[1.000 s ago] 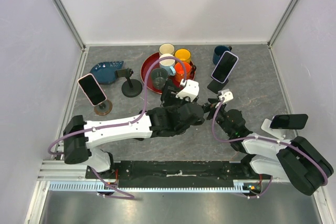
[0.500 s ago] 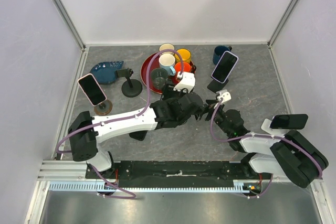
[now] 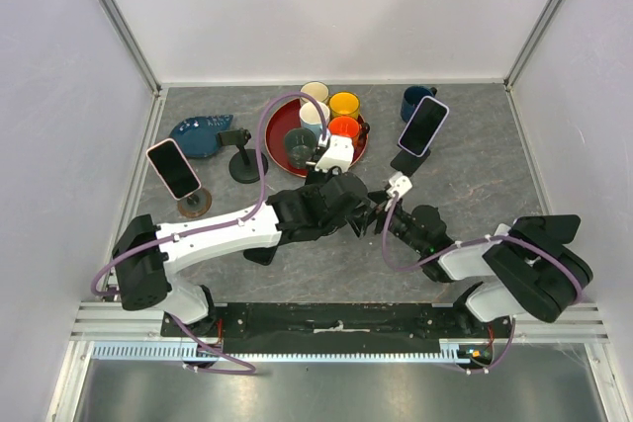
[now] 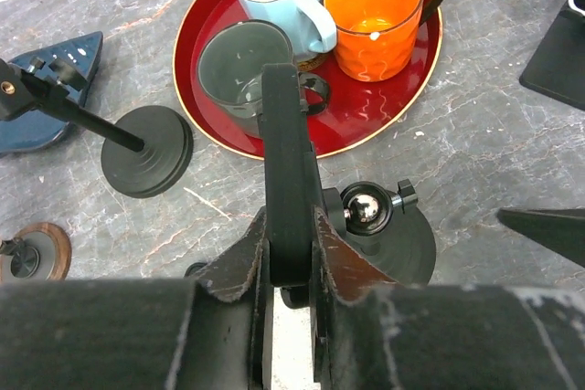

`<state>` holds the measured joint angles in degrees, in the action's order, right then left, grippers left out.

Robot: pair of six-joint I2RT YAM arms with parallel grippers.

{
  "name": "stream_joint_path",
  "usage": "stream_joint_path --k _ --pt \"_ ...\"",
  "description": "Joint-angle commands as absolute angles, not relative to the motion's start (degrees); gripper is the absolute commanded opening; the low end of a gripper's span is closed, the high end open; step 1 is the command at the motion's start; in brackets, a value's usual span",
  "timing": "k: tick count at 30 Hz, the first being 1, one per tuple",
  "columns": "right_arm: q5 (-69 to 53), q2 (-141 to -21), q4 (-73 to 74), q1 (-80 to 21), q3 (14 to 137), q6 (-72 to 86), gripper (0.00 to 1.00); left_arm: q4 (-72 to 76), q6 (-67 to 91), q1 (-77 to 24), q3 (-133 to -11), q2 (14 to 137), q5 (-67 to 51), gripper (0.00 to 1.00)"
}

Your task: Remove the phone from the phone stand

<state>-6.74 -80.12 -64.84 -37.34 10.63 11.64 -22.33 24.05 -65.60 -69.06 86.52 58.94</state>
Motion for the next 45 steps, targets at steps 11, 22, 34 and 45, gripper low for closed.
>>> stream_joint_path --k 11,22,34,45 --pt "-2.11 -98.51 -85.06 -43.33 22.14 9.05 0.9 -16.87 24.78 -65.74 -68.03 82.53 50.36 0.02" --pt "3.78 -111.0 -92.37 -45.35 26.01 8.52 0.79 -17.49 26.1 -65.83 -68.38 82.79 48.34 0.02" --pt "5.97 -117.25 -95.54 -46.23 26.72 8.7 0.53 -19.07 28.48 -65.83 -68.64 82.7 46.15 0.02" --pt "5.19 -119.62 -93.08 -46.32 27.68 9.49 0.0 -19.34 24.36 -65.74 -67.68 80.51 42.9 0.02"
